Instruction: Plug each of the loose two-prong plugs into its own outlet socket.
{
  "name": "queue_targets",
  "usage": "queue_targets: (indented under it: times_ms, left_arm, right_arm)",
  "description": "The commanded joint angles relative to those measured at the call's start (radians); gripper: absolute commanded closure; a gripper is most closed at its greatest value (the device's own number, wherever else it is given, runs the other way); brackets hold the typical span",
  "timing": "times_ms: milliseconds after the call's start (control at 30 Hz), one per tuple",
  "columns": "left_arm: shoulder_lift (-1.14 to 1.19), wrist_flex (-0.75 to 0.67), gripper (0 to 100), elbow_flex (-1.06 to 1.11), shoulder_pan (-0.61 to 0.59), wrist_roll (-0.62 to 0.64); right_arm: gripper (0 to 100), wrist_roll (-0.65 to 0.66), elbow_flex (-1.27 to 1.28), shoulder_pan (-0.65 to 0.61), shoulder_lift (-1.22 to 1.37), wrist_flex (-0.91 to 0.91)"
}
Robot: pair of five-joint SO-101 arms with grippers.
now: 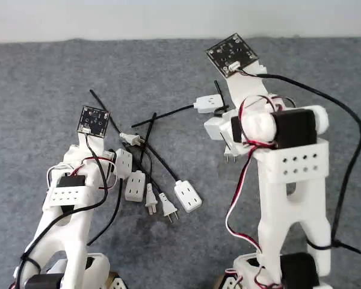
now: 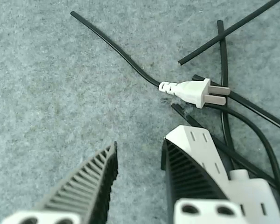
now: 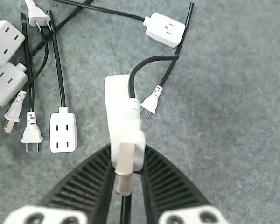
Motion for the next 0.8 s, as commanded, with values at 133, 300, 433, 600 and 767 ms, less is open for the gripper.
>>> queue_targets:
  times_ms: [133, 300, 433, 600, 767]
  left_arm:
    - [-0.006, -0.025, 84, -0.004, 0.0, -0.02]
    - [-0.006, -0.025, 84, -0.004, 0.0, -0.02]
    - [-0.006, -0.025, 84, -0.004, 0.0, -0.02]
    - [-0.006, -0.025, 84, -0.004, 0.0, -0.02]
    - [-0.006, -0.025, 84, -0.004, 0.0, -0.02]
  right_arm:
    - [99.1, -0.005, 0.017, -0.007, -0.058, 0.033]
    - [99.1, -0.005, 0.021, -0.002, -0.058, 0.033]
    - [99.1, -0.005, 0.021, -0.004, -0.058, 0.033]
    - [99.1, -0.005, 0.023, -0.002, -0.058, 0.033]
    - [99.1, -0.005, 0.025, -0.002, -0.058, 0.035]
